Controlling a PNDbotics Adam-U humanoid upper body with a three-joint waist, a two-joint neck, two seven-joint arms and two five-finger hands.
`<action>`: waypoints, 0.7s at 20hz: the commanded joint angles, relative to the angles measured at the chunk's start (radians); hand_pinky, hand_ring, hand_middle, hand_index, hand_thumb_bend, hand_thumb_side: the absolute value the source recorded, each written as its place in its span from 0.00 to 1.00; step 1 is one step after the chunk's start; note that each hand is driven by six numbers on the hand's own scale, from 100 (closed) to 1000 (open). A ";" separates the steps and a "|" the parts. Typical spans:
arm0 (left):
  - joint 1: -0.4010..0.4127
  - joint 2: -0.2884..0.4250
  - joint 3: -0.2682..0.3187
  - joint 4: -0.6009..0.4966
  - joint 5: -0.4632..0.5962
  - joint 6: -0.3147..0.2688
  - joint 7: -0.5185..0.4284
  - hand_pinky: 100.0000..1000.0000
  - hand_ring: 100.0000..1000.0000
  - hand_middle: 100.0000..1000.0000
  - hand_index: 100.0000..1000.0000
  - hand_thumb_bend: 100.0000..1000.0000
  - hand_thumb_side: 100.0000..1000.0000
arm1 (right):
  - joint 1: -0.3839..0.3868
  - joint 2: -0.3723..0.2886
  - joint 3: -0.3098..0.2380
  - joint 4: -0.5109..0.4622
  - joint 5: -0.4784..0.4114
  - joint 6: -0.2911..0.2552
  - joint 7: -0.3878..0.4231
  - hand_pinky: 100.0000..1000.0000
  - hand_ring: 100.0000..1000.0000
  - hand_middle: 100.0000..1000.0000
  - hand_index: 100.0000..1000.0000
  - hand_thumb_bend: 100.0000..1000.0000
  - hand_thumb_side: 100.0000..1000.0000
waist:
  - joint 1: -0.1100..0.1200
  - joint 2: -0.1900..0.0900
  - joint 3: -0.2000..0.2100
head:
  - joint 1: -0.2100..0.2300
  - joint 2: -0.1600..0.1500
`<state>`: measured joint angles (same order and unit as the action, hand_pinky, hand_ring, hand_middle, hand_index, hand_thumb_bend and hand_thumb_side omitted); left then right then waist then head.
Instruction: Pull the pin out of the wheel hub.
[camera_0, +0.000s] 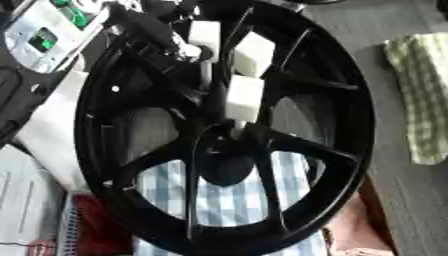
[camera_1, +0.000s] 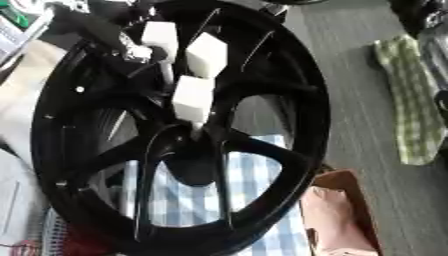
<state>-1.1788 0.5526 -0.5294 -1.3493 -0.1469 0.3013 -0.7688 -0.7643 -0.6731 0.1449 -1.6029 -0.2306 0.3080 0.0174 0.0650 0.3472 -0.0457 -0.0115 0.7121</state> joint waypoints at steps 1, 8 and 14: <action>-0.022 0.018 0.022 -0.024 0.017 0.003 0.019 0.67 0.61 0.44 0.52 0.00 0.33 | -0.011 -0.017 -0.013 -0.005 0.001 -0.002 0.000 0.82 0.69 0.63 0.67 0.14 0.51 | -0.006 -0.030 0.003 | -0.002 0.005; -0.024 0.042 0.034 -0.055 0.009 -0.007 0.042 0.64 0.55 0.37 0.43 0.00 0.31 | -0.012 -0.018 -0.012 -0.004 -0.001 -0.003 0.005 0.82 0.69 0.63 0.67 0.14 0.51 | -0.010 -0.038 0.011 | -0.012 0.015; -0.029 0.069 0.057 -0.089 0.016 -0.013 0.086 0.62 0.51 0.32 0.39 0.00 0.29 | -0.012 -0.017 -0.011 -0.002 -0.002 -0.003 0.006 0.82 0.69 0.63 0.67 0.14 0.51 | -0.015 -0.044 0.017 | -0.012 0.020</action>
<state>-1.1810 0.5889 -0.4951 -1.4178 -0.1368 0.2892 -0.6960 -0.7640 -0.6730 0.1449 -1.6003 -0.2306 0.3061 0.0227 0.0568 0.3357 -0.0292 -0.0205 0.7287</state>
